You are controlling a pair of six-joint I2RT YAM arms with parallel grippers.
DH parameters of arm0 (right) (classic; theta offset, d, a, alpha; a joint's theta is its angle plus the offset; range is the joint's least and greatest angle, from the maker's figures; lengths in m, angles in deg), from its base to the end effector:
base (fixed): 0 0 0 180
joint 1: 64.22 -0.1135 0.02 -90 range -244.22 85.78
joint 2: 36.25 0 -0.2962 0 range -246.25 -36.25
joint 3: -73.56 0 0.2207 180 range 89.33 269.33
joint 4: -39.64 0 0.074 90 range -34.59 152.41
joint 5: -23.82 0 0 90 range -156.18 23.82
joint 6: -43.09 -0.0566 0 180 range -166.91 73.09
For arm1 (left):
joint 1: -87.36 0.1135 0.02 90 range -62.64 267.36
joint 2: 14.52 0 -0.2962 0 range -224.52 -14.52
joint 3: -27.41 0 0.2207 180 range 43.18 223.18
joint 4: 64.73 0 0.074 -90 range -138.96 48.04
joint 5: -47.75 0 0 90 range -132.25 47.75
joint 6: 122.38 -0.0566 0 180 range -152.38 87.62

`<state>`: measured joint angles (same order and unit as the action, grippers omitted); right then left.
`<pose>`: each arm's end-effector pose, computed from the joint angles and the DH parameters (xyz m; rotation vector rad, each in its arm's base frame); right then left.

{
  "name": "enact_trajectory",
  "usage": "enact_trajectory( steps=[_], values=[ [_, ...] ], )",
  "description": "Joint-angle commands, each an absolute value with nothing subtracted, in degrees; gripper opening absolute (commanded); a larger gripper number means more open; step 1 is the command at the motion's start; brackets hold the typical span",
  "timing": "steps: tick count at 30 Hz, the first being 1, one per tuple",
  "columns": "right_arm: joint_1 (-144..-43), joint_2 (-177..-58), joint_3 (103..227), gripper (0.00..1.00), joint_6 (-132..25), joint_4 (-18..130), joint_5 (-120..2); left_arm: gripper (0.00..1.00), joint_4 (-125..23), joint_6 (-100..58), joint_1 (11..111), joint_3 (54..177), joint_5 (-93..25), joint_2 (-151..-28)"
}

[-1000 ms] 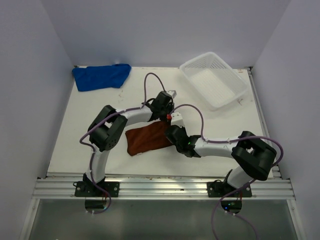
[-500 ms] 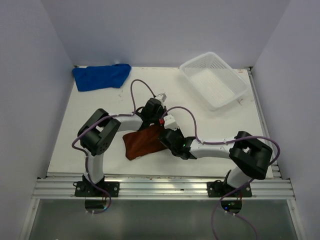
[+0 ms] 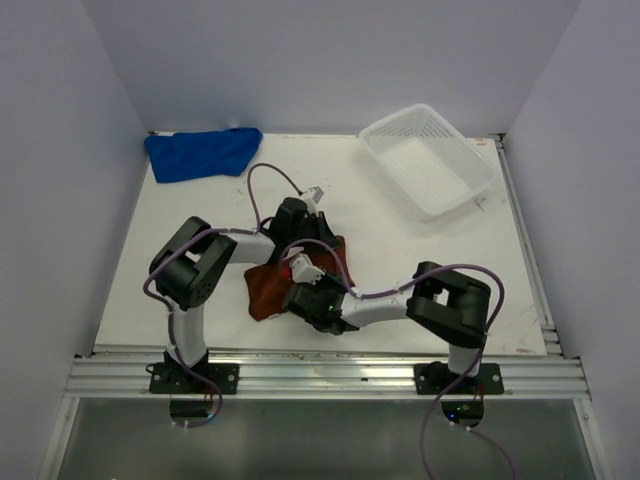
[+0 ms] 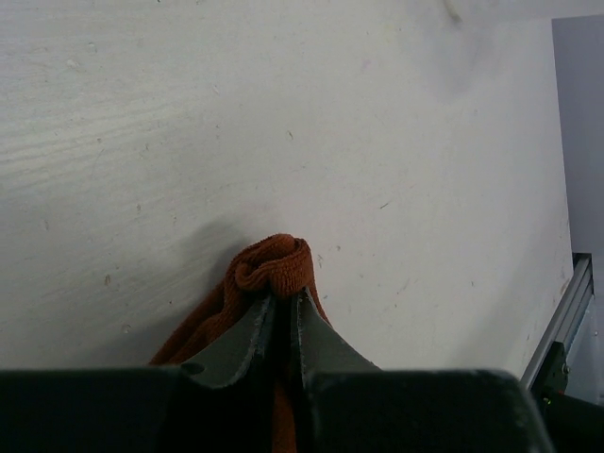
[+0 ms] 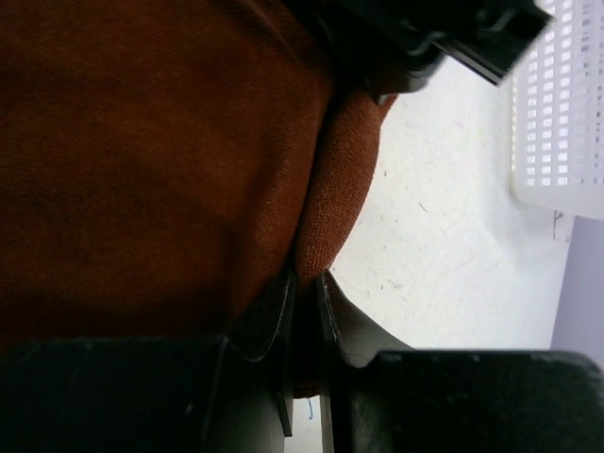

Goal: Roll the towels
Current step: Roll the towel

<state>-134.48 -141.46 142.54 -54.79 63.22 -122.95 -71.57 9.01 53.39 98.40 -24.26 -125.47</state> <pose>0.1555 0.2933 0.1781 -0.8195 1.9402 -0.5200 0.3237 -0.2392 0.1785 0.0483 2.3270 -1.0582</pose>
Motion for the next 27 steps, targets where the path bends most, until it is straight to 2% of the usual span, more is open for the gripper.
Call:
enact_trajectory(
  steps=[1, 11, 18, 19, 20, 27],
  values=[
    [-136.8, -144.8, 146.3, 0.0, -52.4, 68.8, -125.8, 0.0, -78.8, 7.4, 55.4, 98.2, -26.8, -123.1],
    [-137.2, -147.1, 149.7, 0.09, -55.0, 75.0, -123.9, 0.0, -79.0, 4.7, 55.4, 97.2, -27.1, -125.7],
    [-137.1, -141.2, 147.3, 0.26, -59.0, 74.3, -120.4, 0.0, -83.3, 4.4, 55.4, 94.9, -26.6, -126.4],
    [-137.1, -139.8, 147.0, 0.33, -59.5, 74.1, -119.1, 0.0, -83.3, 4.3, 55.4, 94.9, -26.6, -126.5],
    [-137.1, -139.1, 146.4, 0.36, -60.2, 73.7, -118.7, 0.0, -83.4, 4.3, 55.5, 94.8, -26.7, -126.7],
    [-136.6, -131.3, 142.0, 0.42, -64.3, 72.2, -115.8, 0.0, -84.9, 4.2, 55.4, 93.1, -27.2, -126.9]
  ],
)
